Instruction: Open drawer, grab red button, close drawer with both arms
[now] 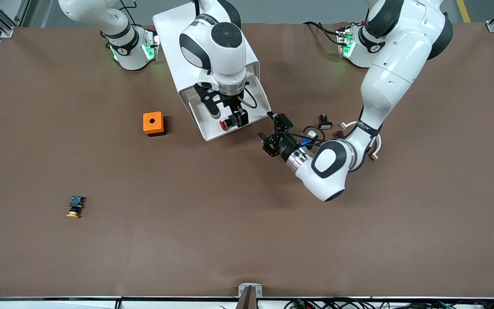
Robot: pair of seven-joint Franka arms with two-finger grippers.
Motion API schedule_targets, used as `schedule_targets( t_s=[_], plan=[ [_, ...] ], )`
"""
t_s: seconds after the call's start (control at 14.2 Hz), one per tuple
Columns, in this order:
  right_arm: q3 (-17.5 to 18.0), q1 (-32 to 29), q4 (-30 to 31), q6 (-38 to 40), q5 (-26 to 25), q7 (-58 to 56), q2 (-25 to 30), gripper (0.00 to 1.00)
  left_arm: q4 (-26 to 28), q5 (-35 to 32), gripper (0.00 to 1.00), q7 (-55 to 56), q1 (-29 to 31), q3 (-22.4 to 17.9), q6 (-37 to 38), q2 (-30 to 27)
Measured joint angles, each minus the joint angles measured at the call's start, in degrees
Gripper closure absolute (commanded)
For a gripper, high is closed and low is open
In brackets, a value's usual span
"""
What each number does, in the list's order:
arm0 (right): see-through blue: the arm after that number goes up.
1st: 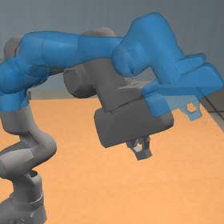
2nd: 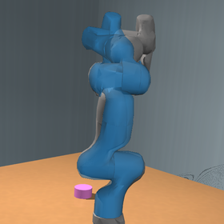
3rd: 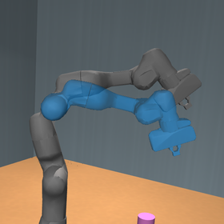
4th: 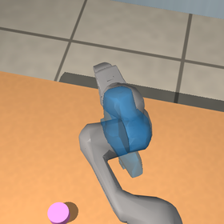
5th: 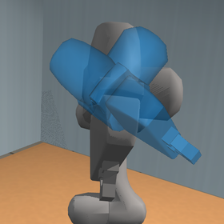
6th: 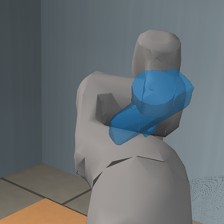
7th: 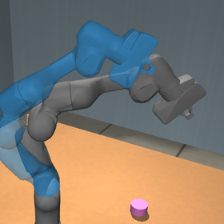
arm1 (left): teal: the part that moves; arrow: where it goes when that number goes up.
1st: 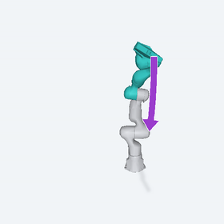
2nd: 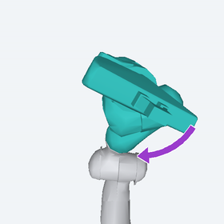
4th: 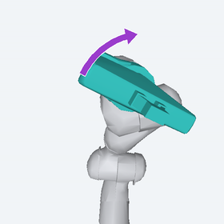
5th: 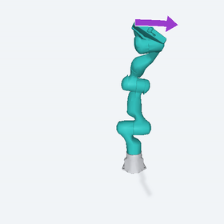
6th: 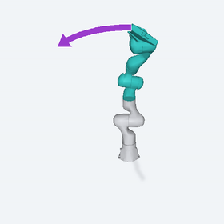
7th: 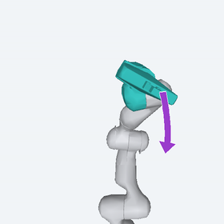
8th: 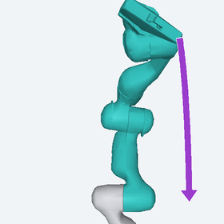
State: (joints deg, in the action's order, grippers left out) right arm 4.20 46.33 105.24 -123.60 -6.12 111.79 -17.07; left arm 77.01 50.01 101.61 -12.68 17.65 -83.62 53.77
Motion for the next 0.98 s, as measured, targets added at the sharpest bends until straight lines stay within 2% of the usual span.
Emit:
schedule_targets(
  t_s=[0.21,0.42,0.49,0.7,0.77,0.98],
  plan=[
    [0.0,0.6,1.5,-2.1,-1.3,1.5,0.0,0.0,-2.6,-1.8,0.0,-7.5,0.1,-1.5,0.0,0.0],
    [0.0,1.1,3.2,-3.8,-2.3,2.4,0.0,0.0,-5.3,-7.9,0.0,-15.3,0.0,-1.7,-0.1,-0.1],
    [0.0,1.2,3.5,-3.9,-2.8,2.5,-0.1,0.18,-5.9,-10.2,0.0,-18.0,-0.1,-1.7,-0.5,-0.3],
    [0.0,1.2,3.6,-4.1,-4.1,2.6,-0.1,0.87,-6.8,-18.4,0.0,-25.6,-0.6,-1.2,-4.7,-2.4],
    [0.0,1.2,3.6,-4.1,-4.9,2.7,-0.1,1.0,-6.9,-21.4,0.0,-27.8,-1.0,-1.2,-7.2,-3.5],
    [0.0,1.3,3.6,-4.1,-6.1,2.8,-0.1,1.0,-6.9,-30.5,0.0,-31.2,-3.1,-1.1,-14.9,-6.1]
  ],
)
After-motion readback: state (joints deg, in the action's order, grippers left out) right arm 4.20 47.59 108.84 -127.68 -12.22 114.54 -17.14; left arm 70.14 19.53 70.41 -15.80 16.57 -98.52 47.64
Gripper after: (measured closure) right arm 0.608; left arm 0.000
